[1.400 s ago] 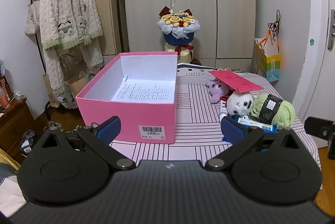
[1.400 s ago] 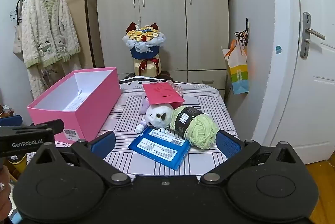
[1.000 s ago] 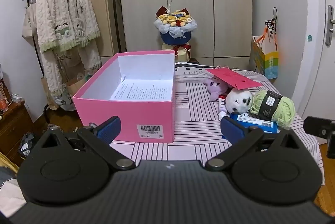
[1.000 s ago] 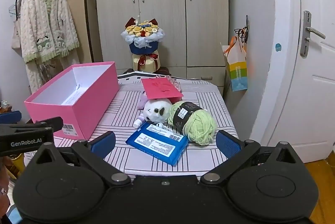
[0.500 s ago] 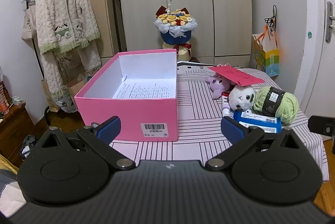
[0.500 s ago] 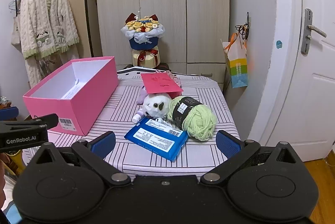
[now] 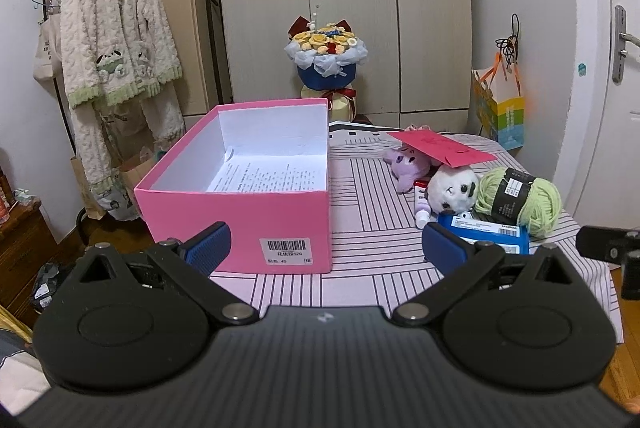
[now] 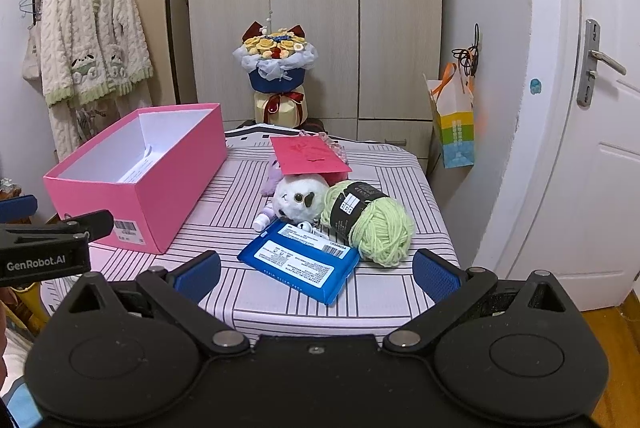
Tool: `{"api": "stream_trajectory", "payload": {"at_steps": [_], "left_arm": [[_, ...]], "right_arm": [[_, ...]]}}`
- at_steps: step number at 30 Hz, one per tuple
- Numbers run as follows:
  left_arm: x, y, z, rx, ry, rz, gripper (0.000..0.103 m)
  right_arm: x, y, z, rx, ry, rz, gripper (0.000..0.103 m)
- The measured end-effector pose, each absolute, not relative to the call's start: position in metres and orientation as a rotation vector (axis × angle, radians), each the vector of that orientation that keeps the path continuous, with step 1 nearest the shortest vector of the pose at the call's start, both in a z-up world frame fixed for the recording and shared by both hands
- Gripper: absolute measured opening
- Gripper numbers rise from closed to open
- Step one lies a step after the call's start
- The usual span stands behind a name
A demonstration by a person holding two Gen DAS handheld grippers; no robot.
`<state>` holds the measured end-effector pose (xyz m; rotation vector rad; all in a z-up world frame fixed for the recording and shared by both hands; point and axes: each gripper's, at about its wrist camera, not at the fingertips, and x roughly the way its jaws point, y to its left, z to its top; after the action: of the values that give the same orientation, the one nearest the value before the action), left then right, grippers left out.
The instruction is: Organize soft objects
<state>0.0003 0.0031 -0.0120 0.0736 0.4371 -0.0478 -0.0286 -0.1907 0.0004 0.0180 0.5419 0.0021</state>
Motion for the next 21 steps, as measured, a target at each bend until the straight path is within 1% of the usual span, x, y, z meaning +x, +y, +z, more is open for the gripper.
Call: {"api": "stream_trajectory", "payload": {"at_steps": [21], "left_arm": [[0.0011,0.0018,-0.0137,0.076,0.435,-0.06,0.103]], "right_arm": [[-0.0267,-0.1892,-0.0053,0.01,0.548,-0.001,0.103]]}}
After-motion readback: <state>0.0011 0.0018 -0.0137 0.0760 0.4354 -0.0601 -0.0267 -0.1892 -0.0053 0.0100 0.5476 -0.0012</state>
